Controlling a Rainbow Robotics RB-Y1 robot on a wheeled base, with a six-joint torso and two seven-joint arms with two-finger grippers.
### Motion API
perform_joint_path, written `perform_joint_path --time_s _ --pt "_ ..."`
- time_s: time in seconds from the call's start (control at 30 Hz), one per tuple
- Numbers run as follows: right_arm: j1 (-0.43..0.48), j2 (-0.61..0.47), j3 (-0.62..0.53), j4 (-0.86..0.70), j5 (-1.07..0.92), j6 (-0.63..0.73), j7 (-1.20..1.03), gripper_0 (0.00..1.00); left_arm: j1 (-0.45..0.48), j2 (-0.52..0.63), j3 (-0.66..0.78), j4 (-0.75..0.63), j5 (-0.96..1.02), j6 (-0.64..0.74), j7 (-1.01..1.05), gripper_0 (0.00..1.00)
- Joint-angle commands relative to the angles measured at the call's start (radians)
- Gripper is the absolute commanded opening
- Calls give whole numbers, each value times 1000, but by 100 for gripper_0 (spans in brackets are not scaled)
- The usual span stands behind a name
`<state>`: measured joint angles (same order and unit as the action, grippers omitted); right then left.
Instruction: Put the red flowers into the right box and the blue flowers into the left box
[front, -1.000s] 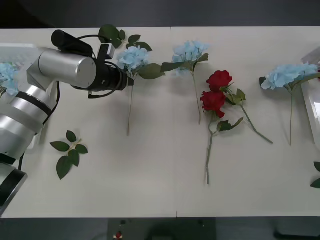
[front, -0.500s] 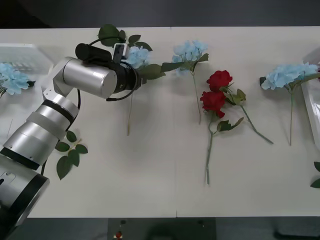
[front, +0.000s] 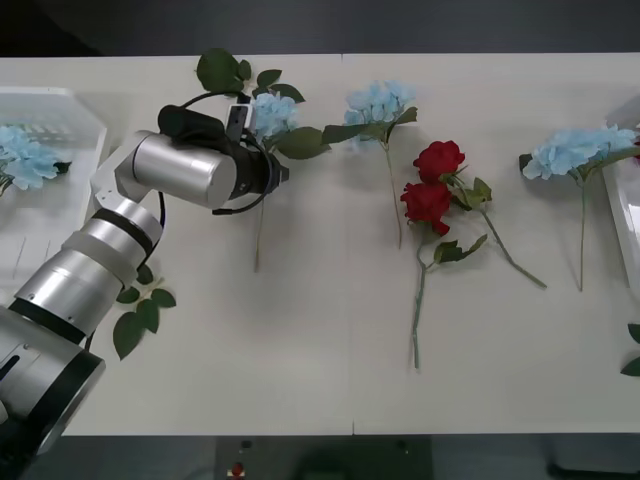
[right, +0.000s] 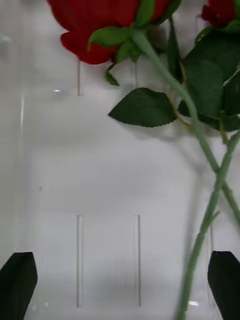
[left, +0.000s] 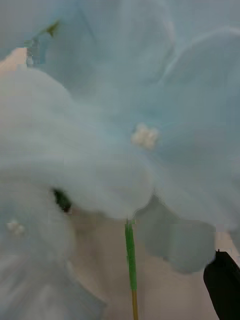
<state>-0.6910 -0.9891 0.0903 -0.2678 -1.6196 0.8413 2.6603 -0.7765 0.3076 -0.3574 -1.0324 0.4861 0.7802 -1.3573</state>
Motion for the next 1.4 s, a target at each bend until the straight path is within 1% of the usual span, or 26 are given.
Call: perform_joint_path --time_s 0.03,0.1,0.23,0.37,0.5,0.63,0.87,0.9,0.93,1.0,1.1,1.13,1.37,1.4 --pt "-28 -57 22 -61 -20 87 7 100 -29 -5 -3 3 -14 -16 -46 100" --pt "-35 -66 40 -97 -28 124 -22 100 -29 -5 -3 3 -15 -16 -46 100" --pt "-35 -92 121 -249 -43 176 -134 100 -29 -5 -3 14 -17 -22 -48 100" --pt "-35 -120 206 -398 -42 174 -253 100 -30 -5 -3 34 -18 -56 -52 100" --pt "-35 -128 287 -508 -42 131 -375 100 -30 -5 -3 35 -23 -62 -56 100" --pt "-35 -118 341 -564 -2 79 -454 100 -30 -5 -3 46 -27 -82 -57 100" --pt "-35 -71 367 -605 148 36 -565 100 -32 -5 -5 61 -35 -116 -66 100" --pt "-35 -62 367 -605 170 30 -573 100 -32 -5 -5 61 -35 -121 -66 97" --pt "-35 -53 367 -602 188 24 -576 100 -32 -5 -5 61 -37 -125 -68 92" --pt "-35 -33 362 -600 225 13 -580 100 -32 -5 -9 61 -38 -127 -69 84" --pt "-36 0 359 -591 264 -13 -588 100 -30 -5 -15 63 -43 -131 -71 77" --pt "-35 12 359 -584 268 -24 -591 100 -30 -5 -18 66 -44 -133 -72 73" --pt "-36 72 329 -559 317 -47 -586 100 -32 -5 -61 112 -55 -213 -72 62" --pt "-35 82 321 -559 337 -47 -588 100 -32 -5 -69 118 -55 -223 -69 58"
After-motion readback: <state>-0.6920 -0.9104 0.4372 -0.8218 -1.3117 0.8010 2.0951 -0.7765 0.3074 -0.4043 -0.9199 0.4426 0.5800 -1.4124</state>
